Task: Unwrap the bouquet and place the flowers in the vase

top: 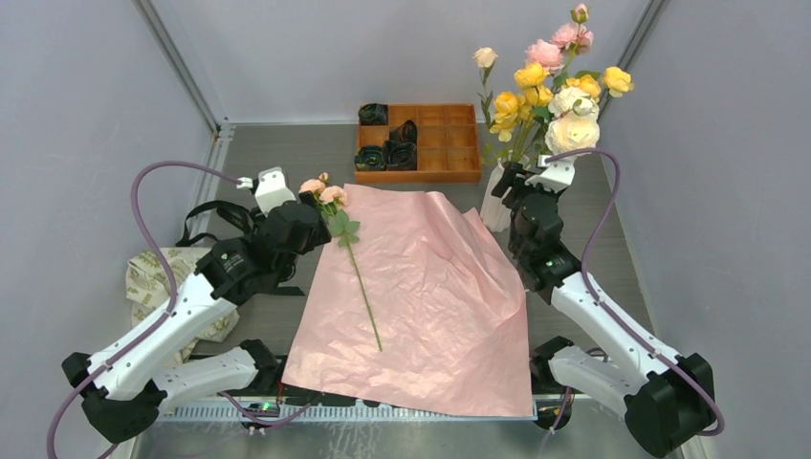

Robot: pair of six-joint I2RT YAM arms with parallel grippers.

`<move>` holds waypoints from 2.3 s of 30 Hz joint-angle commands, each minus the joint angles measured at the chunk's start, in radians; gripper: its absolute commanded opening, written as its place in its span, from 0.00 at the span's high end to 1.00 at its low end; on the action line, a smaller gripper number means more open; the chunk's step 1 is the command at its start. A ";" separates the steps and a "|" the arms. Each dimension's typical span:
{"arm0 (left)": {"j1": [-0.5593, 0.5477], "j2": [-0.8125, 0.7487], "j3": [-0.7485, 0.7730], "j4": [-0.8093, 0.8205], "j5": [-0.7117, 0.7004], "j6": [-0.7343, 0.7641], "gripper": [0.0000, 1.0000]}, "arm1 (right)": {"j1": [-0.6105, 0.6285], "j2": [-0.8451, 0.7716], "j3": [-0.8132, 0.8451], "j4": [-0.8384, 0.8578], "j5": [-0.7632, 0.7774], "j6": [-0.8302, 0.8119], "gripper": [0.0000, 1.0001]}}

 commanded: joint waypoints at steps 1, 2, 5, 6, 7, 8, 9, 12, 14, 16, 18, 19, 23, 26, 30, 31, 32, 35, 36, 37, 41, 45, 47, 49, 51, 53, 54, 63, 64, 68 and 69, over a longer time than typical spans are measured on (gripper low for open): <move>0.000 0.012 -0.003 0.069 0.017 -0.017 0.34 | 0.006 -0.046 0.048 -0.049 -0.035 0.067 0.29; 0.001 0.017 -0.003 0.073 0.023 -0.016 0.34 | 0.005 -0.054 0.051 -0.061 -0.044 0.074 0.28; 0.001 0.036 -0.001 0.084 0.043 -0.016 0.34 | 0.006 -0.081 0.065 -0.114 -0.068 0.102 0.27; 0.000 0.042 -0.001 0.090 0.051 -0.016 0.34 | 0.006 -0.092 0.068 -0.132 -0.072 0.114 0.27; 0.001 0.048 -0.001 0.098 0.061 -0.015 0.34 | 0.006 -0.103 0.068 -0.150 -0.073 0.127 0.27; 0.000 0.055 0.000 0.104 0.071 -0.015 0.34 | 0.007 -0.118 0.066 -0.163 -0.076 0.137 0.27; 0.001 0.063 0.000 0.110 0.082 -0.014 0.34 | 0.007 -0.131 0.064 -0.175 -0.080 0.147 0.26; 0.001 0.089 0.006 0.122 0.114 -0.013 0.34 | 0.008 -0.170 0.058 -0.217 -0.091 0.171 0.25; 0.001 0.109 0.009 0.128 0.134 -0.013 0.33 | 0.008 -0.203 0.059 -0.252 -0.098 0.193 0.25; 0.002 0.127 0.014 0.134 0.156 -0.013 0.33 | 0.007 -0.242 0.066 -0.301 -0.110 0.211 0.22; 0.010 0.145 0.015 0.139 0.185 -0.015 0.32 | 0.007 -0.277 0.069 -0.349 -0.114 0.225 0.20; 0.016 0.155 0.014 0.143 0.202 -0.018 0.32 | 0.008 -0.292 0.069 -0.363 -0.115 0.227 0.18; 0.050 0.192 0.001 0.176 0.297 -0.033 0.32 | 0.008 -0.323 0.081 -0.439 -0.117 0.234 0.17; 0.080 0.222 -0.008 0.204 0.358 -0.042 0.32 | 0.008 -0.354 0.074 -0.481 -0.126 0.260 0.17; 0.109 0.255 -0.010 0.219 0.413 -0.044 0.33 | 0.008 -0.397 0.059 -0.522 -0.136 0.287 0.17; 0.115 0.262 -0.011 0.222 0.422 -0.044 0.33 | 0.007 -0.405 0.060 -0.533 -0.135 0.287 0.17; 0.121 0.269 -0.011 0.226 0.431 -0.044 0.33 | 0.007 -0.414 0.061 -0.545 -0.136 0.286 0.17; 0.135 0.282 -0.021 0.247 0.461 -0.047 0.35 | 0.008 -0.440 0.068 -0.588 -0.145 0.290 0.17; 0.139 0.285 -0.028 0.257 0.469 -0.049 0.35 | 0.007 -0.452 0.070 -0.601 -0.151 0.296 0.17; 0.144 0.290 -0.033 0.266 0.478 -0.052 0.35 | 0.008 -0.464 0.072 -0.618 -0.159 0.306 0.17; 0.182 0.335 -0.030 0.259 0.505 -0.060 0.35 | 0.007 -0.506 0.083 -0.662 -0.211 0.356 0.18; 0.231 0.414 -0.008 0.219 0.529 -0.067 0.35 | 0.008 -0.539 0.097 -0.681 -0.253 0.388 0.18; 0.253 0.469 0.011 0.187 0.529 -0.070 0.35 | 0.008 -0.547 0.110 -0.686 -0.261 0.389 0.18; 0.282 0.533 0.037 0.157 0.537 -0.068 0.34 | 0.008 -0.553 0.128 -0.694 -0.271 0.388 0.18; 0.311 0.599 0.063 0.143 0.555 -0.058 0.33 | 0.008 -0.559 0.139 -0.695 -0.283 0.388 0.18; 0.334 0.658 0.092 0.139 0.569 -0.055 0.33 | 0.008 -0.562 0.143 -0.696 -0.297 0.392 0.18; 0.341 0.688 0.107 0.138 0.572 -0.053 0.33 | 0.007 -0.565 0.142 -0.696 -0.305 0.395 0.18; 0.379 0.857 0.210 0.140 0.571 -0.042 0.35 | 0.006 -0.606 0.125 -0.725 -0.294 0.393 0.18; 0.383 0.868 0.215 0.142 0.573 -0.040 0.36 | 0.007 -0.608 0.126 -0.727 -0.287 0.386 0.18; 0.399 0.911 0.226 0.148 0.587 -0.031 0.43 | 0.007 -0.606 0.130 -0.731 -0.276 0.368 0.18; 0.403 0.919 0.230 0.149 0.589 -0.029 0.44 | 0.008 -0.605 0.131 -0.731 -0.276 0.368 0.18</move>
